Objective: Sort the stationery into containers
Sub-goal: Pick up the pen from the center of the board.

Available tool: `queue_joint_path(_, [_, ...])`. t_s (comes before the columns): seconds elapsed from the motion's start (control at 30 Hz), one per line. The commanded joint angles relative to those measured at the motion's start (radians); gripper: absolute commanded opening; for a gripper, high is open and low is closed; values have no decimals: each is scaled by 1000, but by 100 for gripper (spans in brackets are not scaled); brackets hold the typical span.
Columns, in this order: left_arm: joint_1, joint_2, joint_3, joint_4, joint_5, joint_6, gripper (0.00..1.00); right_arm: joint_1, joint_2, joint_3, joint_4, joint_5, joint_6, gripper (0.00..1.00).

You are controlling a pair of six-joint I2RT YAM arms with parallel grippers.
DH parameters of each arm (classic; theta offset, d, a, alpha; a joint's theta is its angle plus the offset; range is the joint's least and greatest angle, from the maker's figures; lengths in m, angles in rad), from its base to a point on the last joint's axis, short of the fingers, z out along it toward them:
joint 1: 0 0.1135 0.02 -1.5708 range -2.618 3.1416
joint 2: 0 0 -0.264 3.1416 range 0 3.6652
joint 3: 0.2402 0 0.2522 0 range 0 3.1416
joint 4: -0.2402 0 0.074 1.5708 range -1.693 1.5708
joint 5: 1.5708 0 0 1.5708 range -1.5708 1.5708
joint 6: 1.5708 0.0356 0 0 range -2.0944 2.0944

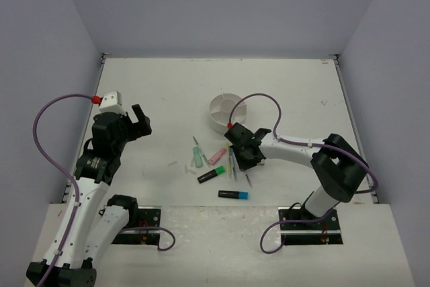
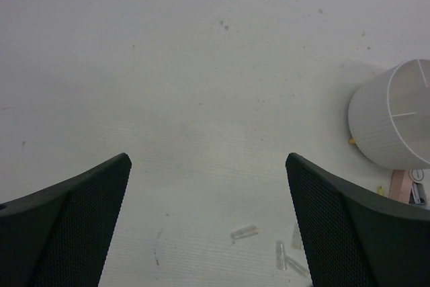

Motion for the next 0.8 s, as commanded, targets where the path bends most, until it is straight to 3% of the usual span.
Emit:
queue_joint_path(0.0, [-7, -23, -7, 18, 31, -64, 100, 9, -80, 21, -45, 32, 16, 0])
queue_joint_path(0.3, [-17, 92, -36, 45, 166, -203, 100, 10, -556, -30, 18, 19, -38, 0])
queue_joint_path(0.4, [-66, 101, -73, 48, 116, -329, 100, 9, -645, -71, 55, 41, -48, 0])
queue_joint_path(0.43, [-98, 100, -75, 56, 89, -376, 100, 6, -664, -72, 69, 42, -53, 0])
queue_joint_path(0.57, [-467, 145, -74, 62, -188, -580, 100, -13, -688, -87, 100, 31, -64, 0])
queue_joint_path(0.67, [-626, 249, -23, -33, -401, -781, 100, -20, -674, -71, 100, 18, -78, 0])
queue_joint_path(0.77, [-679, 392, 56, -171, -426, -972, 100, -25, -677, -56, 99, 12, -88, 0])
